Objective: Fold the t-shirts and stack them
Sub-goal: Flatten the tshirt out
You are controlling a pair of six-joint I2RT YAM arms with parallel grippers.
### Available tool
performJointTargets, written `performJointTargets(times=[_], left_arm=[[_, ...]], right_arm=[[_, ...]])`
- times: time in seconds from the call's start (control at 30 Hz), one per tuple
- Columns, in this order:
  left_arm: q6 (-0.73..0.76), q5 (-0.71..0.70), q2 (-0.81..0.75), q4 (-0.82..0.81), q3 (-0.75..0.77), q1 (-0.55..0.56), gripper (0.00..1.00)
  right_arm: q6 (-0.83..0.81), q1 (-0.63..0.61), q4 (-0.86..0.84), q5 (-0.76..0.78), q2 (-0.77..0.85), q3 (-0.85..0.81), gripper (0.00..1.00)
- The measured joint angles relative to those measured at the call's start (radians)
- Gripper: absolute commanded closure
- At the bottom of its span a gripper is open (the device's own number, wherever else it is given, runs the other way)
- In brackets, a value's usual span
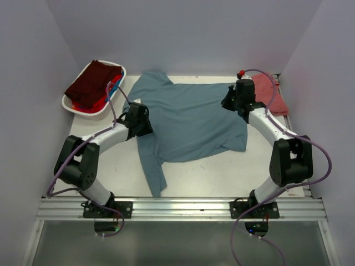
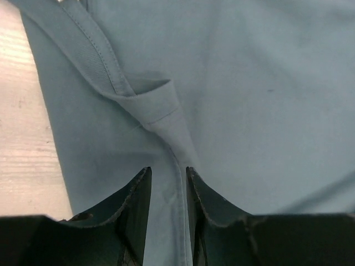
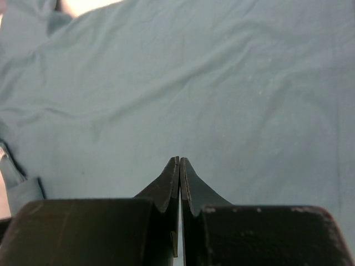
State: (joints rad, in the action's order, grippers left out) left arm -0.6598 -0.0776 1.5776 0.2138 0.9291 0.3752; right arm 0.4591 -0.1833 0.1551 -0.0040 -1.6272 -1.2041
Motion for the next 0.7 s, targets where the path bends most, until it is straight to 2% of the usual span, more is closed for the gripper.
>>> performJointTargets(times=[0.23, 0.33, 0.57, 0.7], left_arm=[[-0.041, -0.037, 0.128, -0.029, 0.000, 0.016, 0.63], [-0.055, -0.059, 0.128, -0.042, 0.000, 0.025, 0.62], [-0.065, -0.124, 0.079, -0.047, 0.000, 0.082, 0.47], [-0.064, -0.143, 0.059, -0.064, 0.013, 0.115, 0.45]], right_arm=[[-0.008, -0.015, 0.010, -0.015, 0.008, 0.062, 1.00], [-0.012, -0.017, 0.010, -0.015, 0.014, 0.074, 1.00], [-0.027, -0.019, 0.010, -0.016, 0.027, 0.096, 1.00], [-0.031, -0.019, 0.009, -0.019, 0.027, 0.096, 1.00]])
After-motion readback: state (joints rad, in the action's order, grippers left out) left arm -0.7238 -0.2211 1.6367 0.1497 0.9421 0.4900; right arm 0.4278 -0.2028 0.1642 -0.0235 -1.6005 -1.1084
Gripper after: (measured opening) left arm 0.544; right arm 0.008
